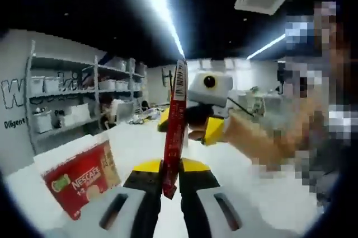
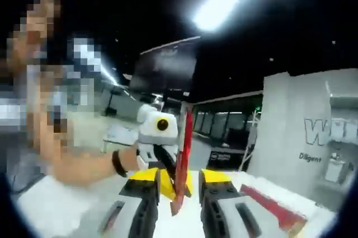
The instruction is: Tear open the coffee pouch, take out the coffee, and pour the coffee from the pouch into the cup
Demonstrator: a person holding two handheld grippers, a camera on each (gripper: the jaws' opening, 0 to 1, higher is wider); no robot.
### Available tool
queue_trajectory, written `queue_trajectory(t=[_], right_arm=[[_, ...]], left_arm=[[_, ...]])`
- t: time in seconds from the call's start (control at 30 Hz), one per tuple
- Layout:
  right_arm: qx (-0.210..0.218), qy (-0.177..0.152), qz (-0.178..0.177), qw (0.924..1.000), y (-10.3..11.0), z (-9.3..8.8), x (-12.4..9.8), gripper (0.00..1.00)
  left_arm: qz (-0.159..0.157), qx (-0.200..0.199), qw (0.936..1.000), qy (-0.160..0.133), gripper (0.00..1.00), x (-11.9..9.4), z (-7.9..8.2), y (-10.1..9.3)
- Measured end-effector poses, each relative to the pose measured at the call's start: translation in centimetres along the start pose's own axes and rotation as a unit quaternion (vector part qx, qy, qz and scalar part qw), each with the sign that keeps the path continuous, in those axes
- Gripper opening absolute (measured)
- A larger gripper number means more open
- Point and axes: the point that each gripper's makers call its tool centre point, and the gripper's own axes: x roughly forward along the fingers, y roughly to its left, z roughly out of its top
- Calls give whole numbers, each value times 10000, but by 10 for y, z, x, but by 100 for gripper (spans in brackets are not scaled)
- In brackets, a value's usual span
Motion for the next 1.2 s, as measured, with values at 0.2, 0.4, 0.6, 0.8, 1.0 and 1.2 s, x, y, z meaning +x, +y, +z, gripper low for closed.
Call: queue_trajectory(t=[0.2, 0.4, 0.6, 0.8, 1.0, 1.2], right_arm=[[361, -155, -10, 9992, 4, 3, 7, 28], [725, -543, -3, 9959, 7, 21, 9, 19], [1025, -892, 79, 9907, 21, 59, 1, 11], [1687, -1257, 461, 9765, 46, 95, -6, 10], [1018, -1638, 634, 9792, 70, 135, -15, 20], [765, -1556, 499, 9836, 66, 138, -21, 13]], left_arm=[[67, -377, 9991, 194, 13, -1, 1, 2], [97, -719, 9963, 450, 13, 0, 9, -10], [152, -596, 9966, 549, 13, -1, 34, -40], [140, -105, 9992, 373, 13, -8, 64, -69], [481, 166, 9971, 571, 13, -13, 74, -85], [365, 274, 9969, 634, 13, -4, 69, -106]])
